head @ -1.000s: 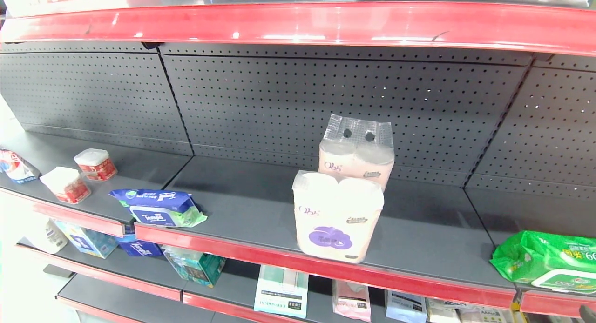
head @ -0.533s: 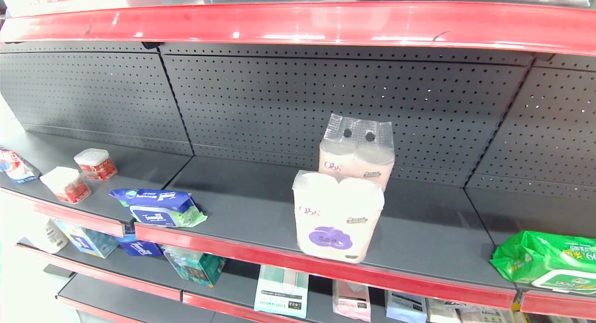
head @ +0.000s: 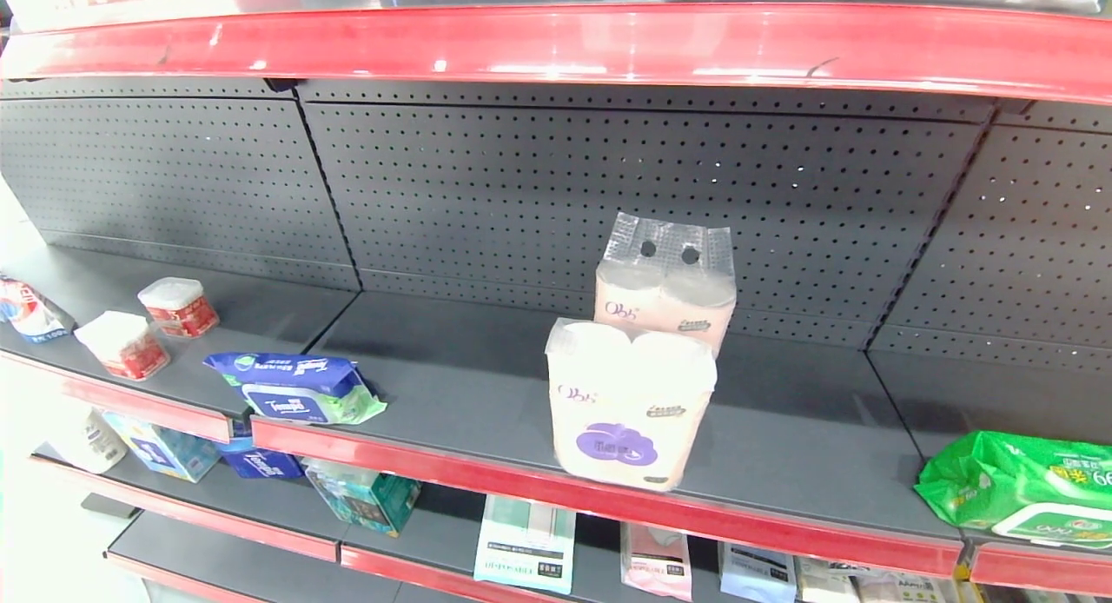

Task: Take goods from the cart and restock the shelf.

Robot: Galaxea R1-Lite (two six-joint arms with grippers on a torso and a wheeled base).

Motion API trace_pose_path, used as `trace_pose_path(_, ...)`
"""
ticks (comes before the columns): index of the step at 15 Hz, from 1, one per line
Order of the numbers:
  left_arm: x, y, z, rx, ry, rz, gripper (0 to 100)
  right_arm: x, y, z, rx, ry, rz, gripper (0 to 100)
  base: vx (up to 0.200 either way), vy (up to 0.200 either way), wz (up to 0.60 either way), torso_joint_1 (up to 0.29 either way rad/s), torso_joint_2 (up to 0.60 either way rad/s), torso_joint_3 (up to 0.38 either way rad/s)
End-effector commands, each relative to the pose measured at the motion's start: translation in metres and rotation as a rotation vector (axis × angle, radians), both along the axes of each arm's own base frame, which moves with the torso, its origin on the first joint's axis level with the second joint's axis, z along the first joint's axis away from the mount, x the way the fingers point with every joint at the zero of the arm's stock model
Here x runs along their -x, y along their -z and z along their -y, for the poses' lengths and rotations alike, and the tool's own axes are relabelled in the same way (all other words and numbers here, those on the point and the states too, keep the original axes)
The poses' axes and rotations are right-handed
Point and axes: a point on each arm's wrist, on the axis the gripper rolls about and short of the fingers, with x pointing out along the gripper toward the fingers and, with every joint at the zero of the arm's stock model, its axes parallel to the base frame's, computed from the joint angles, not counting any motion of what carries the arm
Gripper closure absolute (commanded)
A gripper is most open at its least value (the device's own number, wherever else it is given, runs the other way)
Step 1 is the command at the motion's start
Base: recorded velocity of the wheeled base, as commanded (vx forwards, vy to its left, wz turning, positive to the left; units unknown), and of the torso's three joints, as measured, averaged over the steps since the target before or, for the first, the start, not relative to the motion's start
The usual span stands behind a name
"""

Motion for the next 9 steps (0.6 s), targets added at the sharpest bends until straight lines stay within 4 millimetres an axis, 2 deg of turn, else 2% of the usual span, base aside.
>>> trace_pose_path(1,0.0,0.0001,0.0,0.001,-0.001,0.0,0,0.0028,0.0011,0.0001,0.002,-0.014,0.035,0,0.0,0.0,0.0,0.0,0.0,0.0)
trace_pose_path(9,0.0,0.0001,0.0,0.001,-0.001,0.0,0,0.0027,0.0011,0.0003,-0.002,-0.006,0.035,0,0.0,0.0,0.0,0.0,0.0,0.0)
